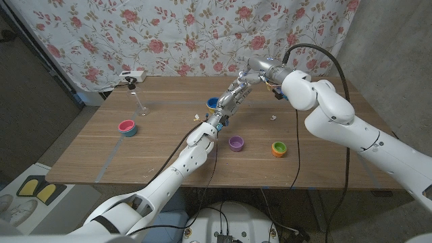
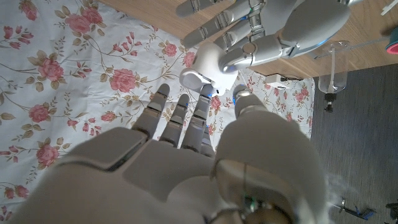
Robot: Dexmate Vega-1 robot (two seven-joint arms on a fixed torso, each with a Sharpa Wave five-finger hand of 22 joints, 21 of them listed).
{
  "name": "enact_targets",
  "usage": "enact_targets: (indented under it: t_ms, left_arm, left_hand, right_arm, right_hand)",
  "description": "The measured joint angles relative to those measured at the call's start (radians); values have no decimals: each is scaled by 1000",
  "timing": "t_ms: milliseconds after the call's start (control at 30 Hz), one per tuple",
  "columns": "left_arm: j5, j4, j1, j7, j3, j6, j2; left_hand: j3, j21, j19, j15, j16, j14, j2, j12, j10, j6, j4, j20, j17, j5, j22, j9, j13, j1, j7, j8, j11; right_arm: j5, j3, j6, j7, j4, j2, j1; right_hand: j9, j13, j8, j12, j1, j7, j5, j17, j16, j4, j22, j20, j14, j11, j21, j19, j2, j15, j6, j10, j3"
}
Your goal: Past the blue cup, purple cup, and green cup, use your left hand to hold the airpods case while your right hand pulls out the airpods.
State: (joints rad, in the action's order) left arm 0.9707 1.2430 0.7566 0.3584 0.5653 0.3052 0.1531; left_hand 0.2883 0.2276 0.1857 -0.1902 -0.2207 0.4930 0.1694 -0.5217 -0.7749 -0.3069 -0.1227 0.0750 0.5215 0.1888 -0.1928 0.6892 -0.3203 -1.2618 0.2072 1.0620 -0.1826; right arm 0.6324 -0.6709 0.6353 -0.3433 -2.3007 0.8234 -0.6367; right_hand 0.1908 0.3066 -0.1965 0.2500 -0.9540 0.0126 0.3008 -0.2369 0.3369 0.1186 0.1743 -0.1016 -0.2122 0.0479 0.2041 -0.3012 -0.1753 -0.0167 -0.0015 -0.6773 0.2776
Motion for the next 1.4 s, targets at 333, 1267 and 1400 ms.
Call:
enact_targets:
  t_ms: [333,1267,1400]
  left_arm:
    - [-7,6,2,2,3,3,3]
    - [-20,31,12,-1,9,9,16]
    - [-21,35,14,-2,10,9,17]
  left_hand:
    - [0,0,0,0,0,0,-1,0,0,0,0,0,0,0,0,1,0,-2,0,0,0]
    - [0,0,0,0,0,0,2,8,0,0,0,0,5,0,0,-4,0,1,0,0,0]
    - [0,0,0,0,0,0,2,9,0,0,0,0,5,0,0,-4,0,1,0,0,0]
  right_arm:
    - [36,4,0,21,0,-11,-25]
    - [87,21,-5,62,-1,-31,-73]
    - [90,22,-7,69,-1,-32,-77]
  right_hand:
    - [0,22,-7,34,9,0,0,-7,7,-7,0,2,-16,32,0,-9,9,-5,11,-31,-7]
    - [3,129,-7,126,-18,-23,-20,-39,26,15,0,11,-46,76,0,-18,3,-24,34,-33,1]
    - [3,147,-7,149,-26,-29,-23,-49,33,21,0,17,-50,80,0,-25,3,-20,39,-33,1]
